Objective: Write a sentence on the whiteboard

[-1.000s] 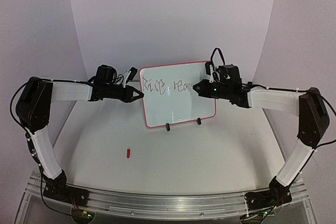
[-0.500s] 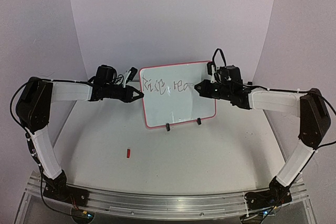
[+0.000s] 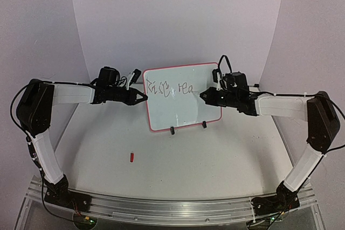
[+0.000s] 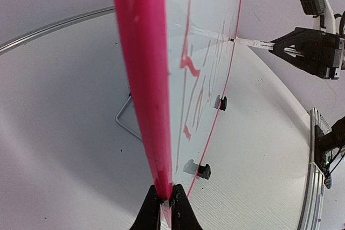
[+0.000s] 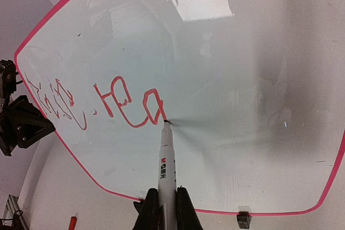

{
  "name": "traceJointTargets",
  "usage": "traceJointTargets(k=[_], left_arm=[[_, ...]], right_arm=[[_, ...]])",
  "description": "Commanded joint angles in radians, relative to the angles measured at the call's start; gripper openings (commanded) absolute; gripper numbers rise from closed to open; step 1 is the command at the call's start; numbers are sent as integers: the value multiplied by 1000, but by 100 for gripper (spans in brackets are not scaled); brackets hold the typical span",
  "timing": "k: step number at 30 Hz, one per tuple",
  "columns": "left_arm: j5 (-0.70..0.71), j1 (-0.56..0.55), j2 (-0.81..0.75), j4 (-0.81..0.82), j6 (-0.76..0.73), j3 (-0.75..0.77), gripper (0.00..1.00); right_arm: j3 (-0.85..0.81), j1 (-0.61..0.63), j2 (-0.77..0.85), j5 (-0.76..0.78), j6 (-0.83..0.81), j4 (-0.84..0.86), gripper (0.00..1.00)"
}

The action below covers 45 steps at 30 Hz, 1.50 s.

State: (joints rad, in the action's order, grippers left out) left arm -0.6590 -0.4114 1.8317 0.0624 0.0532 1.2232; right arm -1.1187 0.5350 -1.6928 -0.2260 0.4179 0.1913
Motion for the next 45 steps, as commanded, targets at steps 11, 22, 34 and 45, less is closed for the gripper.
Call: traceJointTargets(k=[11,22,34,45], left_arm=[[42,-4,-22,-26,-30,10,0],[41,-3,-20,-26,-27,7,0],[42,-4,-29,-34,-33,6,0],[50,-3,-32,-39,-38,4,0]], right_arm=[[-30,-6,65,86,-33,-30,0],[-27,-6,164,66,-52,-56,0],[-30,-24,205,40,-80,-82,0],[-61,-36,114,-34,-78,-76,0]])
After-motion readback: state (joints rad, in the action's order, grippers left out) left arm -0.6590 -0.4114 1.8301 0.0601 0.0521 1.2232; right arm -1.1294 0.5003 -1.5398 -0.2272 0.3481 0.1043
